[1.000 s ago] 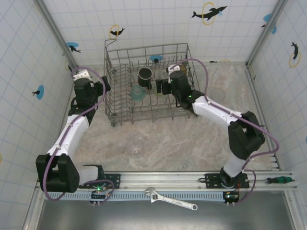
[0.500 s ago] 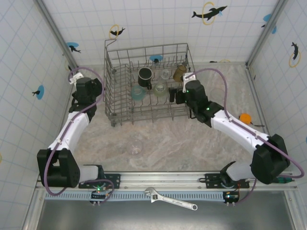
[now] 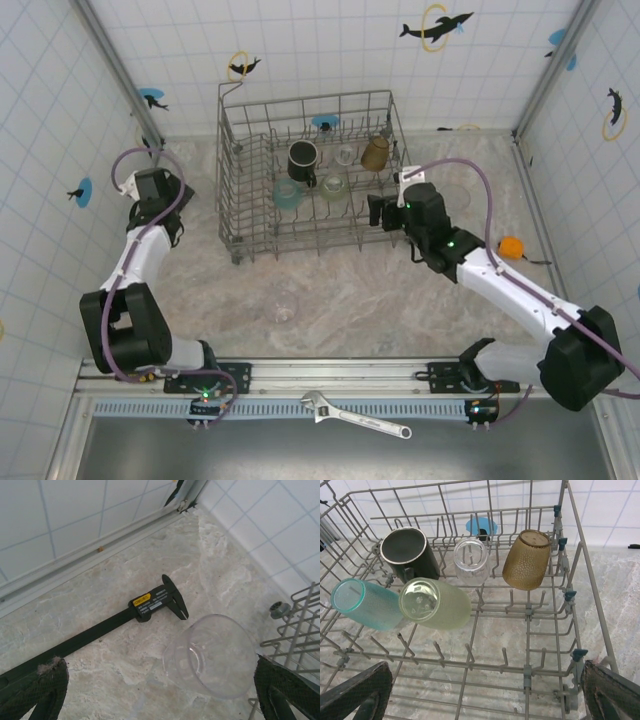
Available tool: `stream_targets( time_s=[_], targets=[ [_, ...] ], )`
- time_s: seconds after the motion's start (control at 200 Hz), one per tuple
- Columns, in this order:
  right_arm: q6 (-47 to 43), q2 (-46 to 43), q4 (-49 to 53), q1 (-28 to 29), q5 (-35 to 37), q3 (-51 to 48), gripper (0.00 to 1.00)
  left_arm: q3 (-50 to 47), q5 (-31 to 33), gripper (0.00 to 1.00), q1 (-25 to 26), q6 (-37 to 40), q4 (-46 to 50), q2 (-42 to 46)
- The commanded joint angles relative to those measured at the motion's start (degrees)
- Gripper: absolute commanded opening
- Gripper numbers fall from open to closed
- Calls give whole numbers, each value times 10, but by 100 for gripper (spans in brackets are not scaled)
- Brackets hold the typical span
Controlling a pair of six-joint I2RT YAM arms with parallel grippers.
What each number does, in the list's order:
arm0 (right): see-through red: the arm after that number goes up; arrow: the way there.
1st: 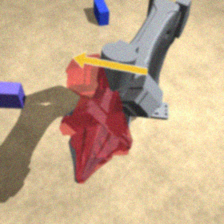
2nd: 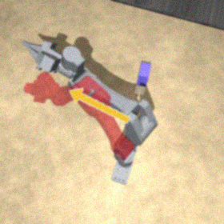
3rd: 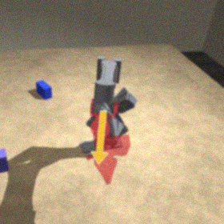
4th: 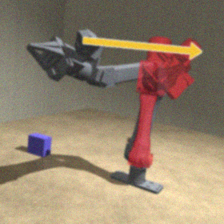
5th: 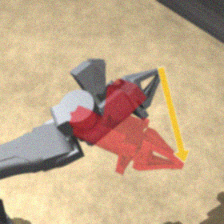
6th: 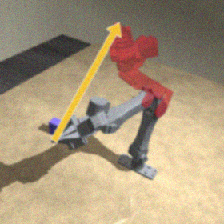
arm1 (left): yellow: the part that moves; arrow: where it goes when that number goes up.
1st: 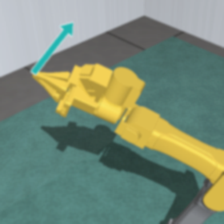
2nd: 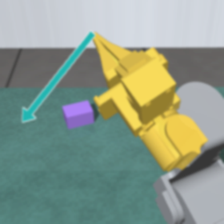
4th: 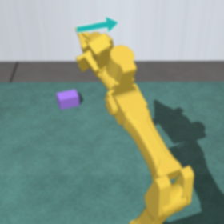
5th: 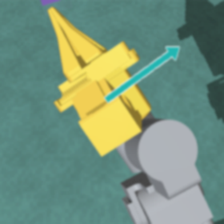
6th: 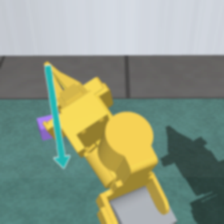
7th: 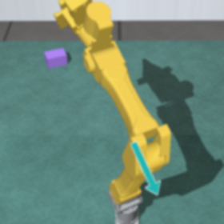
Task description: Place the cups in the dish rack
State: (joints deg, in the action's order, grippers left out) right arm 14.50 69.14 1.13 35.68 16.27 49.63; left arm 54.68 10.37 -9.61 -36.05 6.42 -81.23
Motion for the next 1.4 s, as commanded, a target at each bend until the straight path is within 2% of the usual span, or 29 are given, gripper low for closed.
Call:
stream_targets(
  time_s=[0.0, 0.135, 0.305, 0.601, 0.821, 0.971, 1.396],
  targets=[
    [4, -25, 0, -8, -5, -22, 100, 17, -43, 97, -8, -7, -25, -6],
    [9, -41, -1, -13, -13, -35, 100, 2, -75, 94, -14, -26, -23, -17],
    [14, -60, -3, -14, -17, -44, 100, -49, -95, 93, -15, -47, -84, -26],
    [29, -88, 7, -14, -22, -64, 100, -18, -137, 91, -16, -53, -129, -93],
    [46, -118, 10, -16, -10, -78, 100, 8, -155, 79, -17, -41, -147, -137],
    [51, -129, 13, -15, -11, -81, 100, 4, -148, 76, -17, -45, -164, -140],
    [65, -122, 17, -11, -19, -72, 100, 1, -185, 65, -24, -59, -189, -188]
  ],
)
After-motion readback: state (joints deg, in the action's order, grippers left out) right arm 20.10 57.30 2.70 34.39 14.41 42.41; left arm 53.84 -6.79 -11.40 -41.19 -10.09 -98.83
